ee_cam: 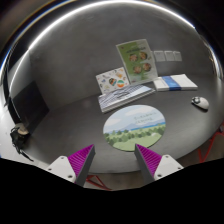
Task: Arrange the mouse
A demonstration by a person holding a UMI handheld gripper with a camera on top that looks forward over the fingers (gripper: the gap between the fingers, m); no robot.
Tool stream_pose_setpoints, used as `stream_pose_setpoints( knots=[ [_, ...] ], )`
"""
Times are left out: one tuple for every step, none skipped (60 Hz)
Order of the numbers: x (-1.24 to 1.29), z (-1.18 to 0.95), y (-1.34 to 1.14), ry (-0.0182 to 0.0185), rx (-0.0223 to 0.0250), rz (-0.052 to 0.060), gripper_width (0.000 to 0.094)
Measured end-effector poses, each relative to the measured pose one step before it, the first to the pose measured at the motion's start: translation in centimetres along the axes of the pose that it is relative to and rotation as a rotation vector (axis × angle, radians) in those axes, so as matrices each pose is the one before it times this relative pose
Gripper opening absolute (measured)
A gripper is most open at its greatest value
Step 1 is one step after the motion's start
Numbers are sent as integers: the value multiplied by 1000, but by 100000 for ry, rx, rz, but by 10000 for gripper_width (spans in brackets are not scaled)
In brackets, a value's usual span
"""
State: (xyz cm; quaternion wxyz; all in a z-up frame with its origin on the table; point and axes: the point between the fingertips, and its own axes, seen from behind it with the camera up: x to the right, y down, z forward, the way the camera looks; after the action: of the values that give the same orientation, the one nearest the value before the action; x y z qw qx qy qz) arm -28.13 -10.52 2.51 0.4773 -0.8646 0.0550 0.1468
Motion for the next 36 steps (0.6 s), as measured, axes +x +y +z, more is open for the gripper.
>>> stream_pose_setpoints(
  knots=[
    [478,-1,-101,1296,356,-50,834],
    [544,-18,-93,1343,351,39,833],
    [654,-49,-98,1487,308,132,832],
    [739,-92,-91,1554,255,132,833],
    [810,-94,-66,1581,191,153,833],
    [853,69,-201,1559,-28,63,833],
    [850,-136,-64,1329,58,441,832],
    [853,-109,-35,1100,-123,625,833],
    [892,-103,-58,1020,-274,846,831],
    [986,-101,-38,1045,-256,923,832],
    [1059,-51,-150,1198,-91,904,831],
    [1228,-306,-546,1349,-711,532,831],
    [1251,-29,-283,1546,286,400,831],
    [1310,-3,-331,1722,427,62,831],
    [1368,8,-388,1857,572,-204,833],
    [1401,103,-438,1929,686,-370,833],
    [1408,158,-423,1887,695,-544,832],
    [1448,203,-448,1801,638,-604,832],
    [1452,199,-379,1744,538,-662,832],
    [1478,276,-404,1717,418,-632,832],
    [1399,312,-357,1625,438,-656,832],
    [1434,346,-374,1567,456,-741,832],
    [1374,428,-384,1528,448,-781,832],
    [1345,456,-366,1484,410,-694,834],
    [1366,471,-325,1524,312,-688,832],
    [1351,507,-281,1467,145,-737,833],
    [1300,533,-298,1483,155,-856,833],
    [1208,595,-317,1350,187,-1027,830],
    [1100,617,-304,1149,225,-1226,830],
    [1022,634,-237,909,100,-1470,830],
    [904,643,-199,620,-85,-1660,830],
    [790,648,-142,265,-358,-1707,830],
    [667,618,-86,10,-479,-1651,829],
    [572,571,-125,-321,-503,-1627,830],
    [411,557,-135,-684,-407,-1500,838],
    [184,450,-436,-1508,660,-862,841]
  ],
)
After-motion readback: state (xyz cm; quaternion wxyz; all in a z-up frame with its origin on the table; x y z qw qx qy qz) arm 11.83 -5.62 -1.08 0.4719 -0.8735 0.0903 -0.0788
